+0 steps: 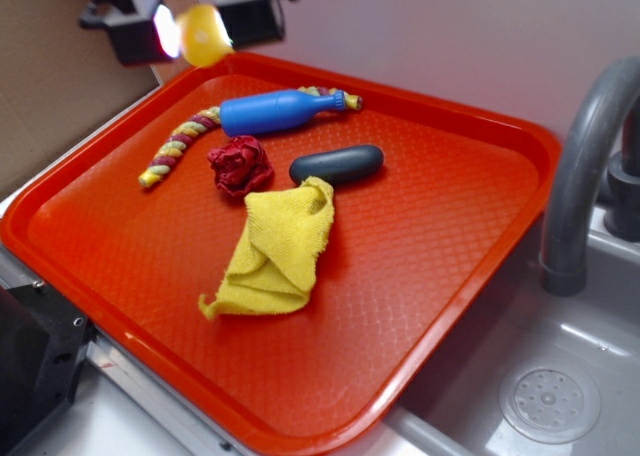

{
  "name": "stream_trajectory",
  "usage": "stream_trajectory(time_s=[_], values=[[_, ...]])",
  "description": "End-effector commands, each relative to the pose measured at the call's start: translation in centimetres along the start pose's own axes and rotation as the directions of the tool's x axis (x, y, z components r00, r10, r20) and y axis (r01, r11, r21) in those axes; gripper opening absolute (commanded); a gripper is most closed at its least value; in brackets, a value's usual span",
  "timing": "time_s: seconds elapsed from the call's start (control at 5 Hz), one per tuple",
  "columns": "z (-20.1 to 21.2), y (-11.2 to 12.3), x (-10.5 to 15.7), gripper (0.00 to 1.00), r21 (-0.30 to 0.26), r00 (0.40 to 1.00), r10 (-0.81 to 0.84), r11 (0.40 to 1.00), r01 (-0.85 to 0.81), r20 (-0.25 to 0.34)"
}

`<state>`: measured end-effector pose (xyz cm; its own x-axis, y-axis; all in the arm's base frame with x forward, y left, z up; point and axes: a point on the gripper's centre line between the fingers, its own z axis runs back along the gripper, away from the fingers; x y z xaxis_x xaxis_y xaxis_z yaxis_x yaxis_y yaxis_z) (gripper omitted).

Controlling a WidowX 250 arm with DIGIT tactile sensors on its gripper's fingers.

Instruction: Grab the yellow duck.

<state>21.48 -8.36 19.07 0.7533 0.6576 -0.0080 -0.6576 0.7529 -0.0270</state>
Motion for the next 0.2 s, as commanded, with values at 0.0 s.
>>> stream_trajectory(time_s=[0.0], values=[[3.10, 2.13, 0.26, 0.00, -0.084, 0.999, -0.032, 0.996, 0.033, 0.009]])
